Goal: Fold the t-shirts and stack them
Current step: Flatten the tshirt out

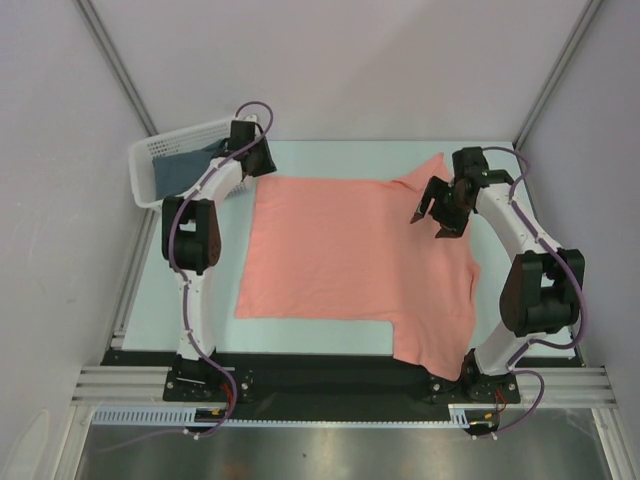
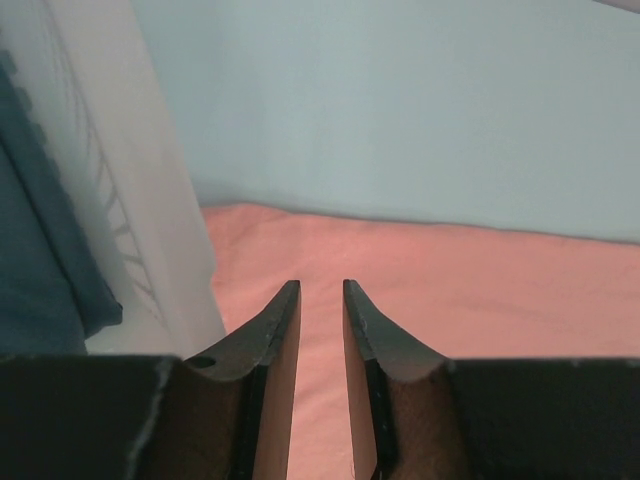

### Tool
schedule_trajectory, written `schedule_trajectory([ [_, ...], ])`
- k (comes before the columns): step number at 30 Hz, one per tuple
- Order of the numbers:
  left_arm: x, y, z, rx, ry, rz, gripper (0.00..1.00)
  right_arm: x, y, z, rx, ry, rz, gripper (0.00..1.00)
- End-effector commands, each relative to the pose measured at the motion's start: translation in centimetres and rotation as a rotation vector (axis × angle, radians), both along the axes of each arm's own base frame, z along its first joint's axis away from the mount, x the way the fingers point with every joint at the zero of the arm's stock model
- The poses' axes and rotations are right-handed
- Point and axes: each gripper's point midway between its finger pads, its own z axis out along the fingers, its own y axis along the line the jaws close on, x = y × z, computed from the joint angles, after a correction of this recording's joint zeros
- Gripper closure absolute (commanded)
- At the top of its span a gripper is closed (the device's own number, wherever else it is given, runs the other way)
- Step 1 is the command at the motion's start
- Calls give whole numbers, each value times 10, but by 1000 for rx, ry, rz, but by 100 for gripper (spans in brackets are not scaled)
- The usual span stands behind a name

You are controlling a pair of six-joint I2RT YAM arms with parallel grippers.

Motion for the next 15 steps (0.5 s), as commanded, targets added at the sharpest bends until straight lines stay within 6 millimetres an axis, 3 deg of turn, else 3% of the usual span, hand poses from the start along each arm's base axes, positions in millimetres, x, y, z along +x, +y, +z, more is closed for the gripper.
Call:
schedule_trajectory([
  [1,13,55,24,106,-37,110,71,-16,-35,-9,-33,74,-159,21],
  [3,11,60,32,115,-43,104,68,-23,-53,-17,-37,110,-220,21],
  [6,5,50,48,92,-54,57,59,-31,-86,-23,-92,135,-300,23],
  [9,-8,23,78,44,-83,-9,51,-46,-113,-34,-108,187,-375,28],
  [11,-21,-7,111,41,-141,-70,47,-51,-133,-37,-94,189,-438,32],
  [13,-32,-26,125,55,-162,-111,47,-57,-141,-45,-82,197,-461,35],
  [14,-42,-41,146,57,-198,-130,46,-58,-144,-48,-82,200,-469,36],
  [15,-49,-49,143,55,-194,-145,47,-60,-150,-51,-88,204,-475,36],
])
